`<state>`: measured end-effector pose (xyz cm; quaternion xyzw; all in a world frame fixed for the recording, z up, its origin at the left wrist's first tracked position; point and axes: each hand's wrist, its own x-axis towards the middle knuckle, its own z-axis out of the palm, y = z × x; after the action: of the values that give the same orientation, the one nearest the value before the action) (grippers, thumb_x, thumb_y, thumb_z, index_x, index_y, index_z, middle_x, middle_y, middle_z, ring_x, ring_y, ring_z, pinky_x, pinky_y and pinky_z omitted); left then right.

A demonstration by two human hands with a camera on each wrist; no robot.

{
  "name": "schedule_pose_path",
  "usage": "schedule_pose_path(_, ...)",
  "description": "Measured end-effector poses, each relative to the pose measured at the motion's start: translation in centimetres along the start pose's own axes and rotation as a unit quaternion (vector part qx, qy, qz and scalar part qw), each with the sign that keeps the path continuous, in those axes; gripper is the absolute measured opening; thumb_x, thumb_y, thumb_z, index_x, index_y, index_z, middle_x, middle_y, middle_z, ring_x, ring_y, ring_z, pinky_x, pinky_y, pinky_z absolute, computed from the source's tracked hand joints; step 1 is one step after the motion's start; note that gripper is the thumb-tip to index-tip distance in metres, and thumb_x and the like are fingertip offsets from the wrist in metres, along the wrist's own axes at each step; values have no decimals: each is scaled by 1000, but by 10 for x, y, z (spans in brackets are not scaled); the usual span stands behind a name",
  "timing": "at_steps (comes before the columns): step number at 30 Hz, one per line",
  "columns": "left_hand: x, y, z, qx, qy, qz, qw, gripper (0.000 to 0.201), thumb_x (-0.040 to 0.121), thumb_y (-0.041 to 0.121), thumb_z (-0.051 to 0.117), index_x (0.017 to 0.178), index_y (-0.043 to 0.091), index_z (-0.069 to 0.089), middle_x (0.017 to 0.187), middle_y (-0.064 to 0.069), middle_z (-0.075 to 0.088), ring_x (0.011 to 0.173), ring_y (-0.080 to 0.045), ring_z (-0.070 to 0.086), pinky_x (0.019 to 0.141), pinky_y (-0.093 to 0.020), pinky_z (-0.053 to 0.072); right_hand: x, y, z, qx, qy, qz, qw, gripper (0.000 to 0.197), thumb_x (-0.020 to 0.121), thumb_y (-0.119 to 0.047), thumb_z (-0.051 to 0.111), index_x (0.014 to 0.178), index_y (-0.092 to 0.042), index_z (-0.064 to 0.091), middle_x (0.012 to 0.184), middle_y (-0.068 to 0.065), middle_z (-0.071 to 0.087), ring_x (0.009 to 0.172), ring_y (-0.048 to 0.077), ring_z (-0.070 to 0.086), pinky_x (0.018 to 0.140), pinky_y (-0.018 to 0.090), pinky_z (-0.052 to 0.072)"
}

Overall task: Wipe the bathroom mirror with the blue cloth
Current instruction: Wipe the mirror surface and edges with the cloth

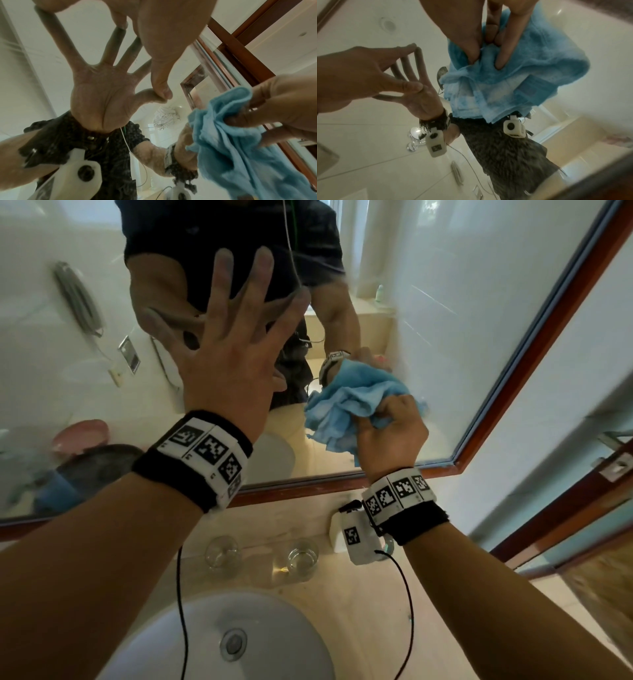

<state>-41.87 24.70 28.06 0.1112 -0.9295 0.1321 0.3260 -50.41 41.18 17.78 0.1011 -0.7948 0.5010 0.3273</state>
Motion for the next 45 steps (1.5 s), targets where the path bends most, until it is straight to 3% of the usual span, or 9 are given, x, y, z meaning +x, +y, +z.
schedule_pose_path(6,-1,0,0,-9,5,-4,1000,109,69,44,78,151,49,6,165,2,-1,151,-31,0,94,-84,15,-29,25,15,17,-36,32,999,17,69,-1,76,63,-5,61,82,5,60,67,20,56,60,24,44)
schedule_pose_path(11,-2,-1,3,-8,10,0,1000,110,68,43,80,151,49,7,165,2,0,151,-32,2,94,-83,17,-48,39,24,2,-73,36,997,13,69,-1,74,65,-7,63,81,-2,53,67,19,54,59,10,33)
schedule_pose_path(15,-7,-7,5,-21,25,-11,999,106,70,36,80,151,47,12,164,1,4,150,-36,4,103,-79,13,-49,40,26,5,-71,55,996,12,70,-6,76,67,-6,65,85,5,59,71,20,57,63,22,43)
schedule_pose_path(20,-23,-32,8,-45,21,-77,996,107,70,40,79,150,52,9,164,0,2,148,-42,2,104,-79,11,-49,31,24,12,-59,67,996,15,70,-4,77,66,-8,63,84,3,59,71,17,56,65,14,42)
schedule_pose_path(23,-35,-50,11,-55,10,-111,992,110,69,40,80,149,54,6,164,2,-1,149,-40,0,101,-81,13,-45,17,23,22,-61,84,994,14,70,-5,78,67,-10,65,83,0,59,72,18,59,68,22,49)
schedule_pose_path(26,-46,-65,15,-63,9,-118,991,109,69,40,80,150,51,8,165,3,-1,149,-40,-1,102,-80,16,-38,-8,24,34,-49,55,997,18,71,-11,79,66,-17,64,82,2,64,71,19,61,67,16,46)
schedule_pose_path(29,-55,-74,20,-66,11,-130,989,108,71,40,79,151,51,6,165,3,-1,149,-39,-2,102,-79,19,-28,-36,28,52,-17,-3,999,13,70,-12,80,66,-12,68,79,5,66,68,14,59,65,2,38)
schedule_pose_path(32,-60,-81,25,-69,11,-135,988,109,71,40,79,151,50,5,165,3,-1,149,-38,-1,102,-79,20,-22,-52,34,54,-15,-22,998,11,72,-16,80,70,-10,71,82,5,67,70,14,60,67,-1,36)
schedule_pose_path(45,-65,-86,35,-67,11,-124,990,103,74,43,75,152,48,8,164,0,2,149,-38,0,103,-78,19,-62,-25,52,40,-44,10,998,13,69,-8,79,67,-10,66,80,-3,59,69,18,58,64,12,44)
